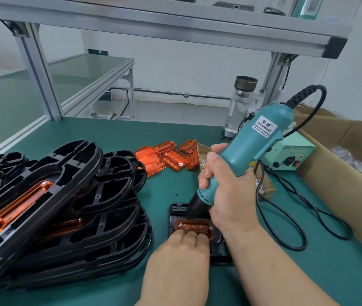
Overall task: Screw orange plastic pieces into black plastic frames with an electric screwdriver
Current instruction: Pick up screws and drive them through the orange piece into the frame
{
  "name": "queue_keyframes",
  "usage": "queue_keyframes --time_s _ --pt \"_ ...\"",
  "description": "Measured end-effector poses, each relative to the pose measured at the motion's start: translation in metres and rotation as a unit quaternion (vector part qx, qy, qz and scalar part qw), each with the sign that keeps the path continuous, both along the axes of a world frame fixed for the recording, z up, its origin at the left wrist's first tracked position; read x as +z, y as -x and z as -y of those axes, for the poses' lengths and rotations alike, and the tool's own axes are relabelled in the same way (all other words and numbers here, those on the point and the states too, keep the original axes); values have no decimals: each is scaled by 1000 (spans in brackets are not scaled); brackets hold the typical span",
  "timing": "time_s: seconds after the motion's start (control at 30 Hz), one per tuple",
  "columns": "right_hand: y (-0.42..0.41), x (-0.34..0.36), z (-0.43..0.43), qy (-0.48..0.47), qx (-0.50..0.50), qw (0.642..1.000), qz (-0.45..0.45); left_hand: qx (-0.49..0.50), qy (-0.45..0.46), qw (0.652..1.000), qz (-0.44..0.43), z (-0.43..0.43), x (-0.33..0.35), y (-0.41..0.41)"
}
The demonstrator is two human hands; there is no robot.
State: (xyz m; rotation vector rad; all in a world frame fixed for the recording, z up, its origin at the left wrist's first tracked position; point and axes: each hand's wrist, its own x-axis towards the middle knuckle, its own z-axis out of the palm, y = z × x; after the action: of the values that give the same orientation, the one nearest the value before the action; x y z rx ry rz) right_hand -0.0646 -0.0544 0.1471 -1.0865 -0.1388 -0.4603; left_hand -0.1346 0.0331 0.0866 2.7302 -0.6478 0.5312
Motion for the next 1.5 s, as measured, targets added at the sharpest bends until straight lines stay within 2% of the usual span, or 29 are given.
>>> queue_keyframes --time_s 0.37,0.67,1.1,1.33,1.5 --pt "-1 -3 -1 28 17 999 7 4 -3 1000 4 1 2 1" --pt "-3 -1 -6 114 125 984 60 0 3 1000 4 2 0 0" --pt "-2 -3 -3 137 153 976 69 -18 -8 1000 -19 0 -2 -5" --pt "-2 -2 -7 120 157 979 57 -17 1 999 -38 0 1 -3" --pt "-3 0 -12 141 128 980 52 -16 -11 999 -50 0 3 -6"
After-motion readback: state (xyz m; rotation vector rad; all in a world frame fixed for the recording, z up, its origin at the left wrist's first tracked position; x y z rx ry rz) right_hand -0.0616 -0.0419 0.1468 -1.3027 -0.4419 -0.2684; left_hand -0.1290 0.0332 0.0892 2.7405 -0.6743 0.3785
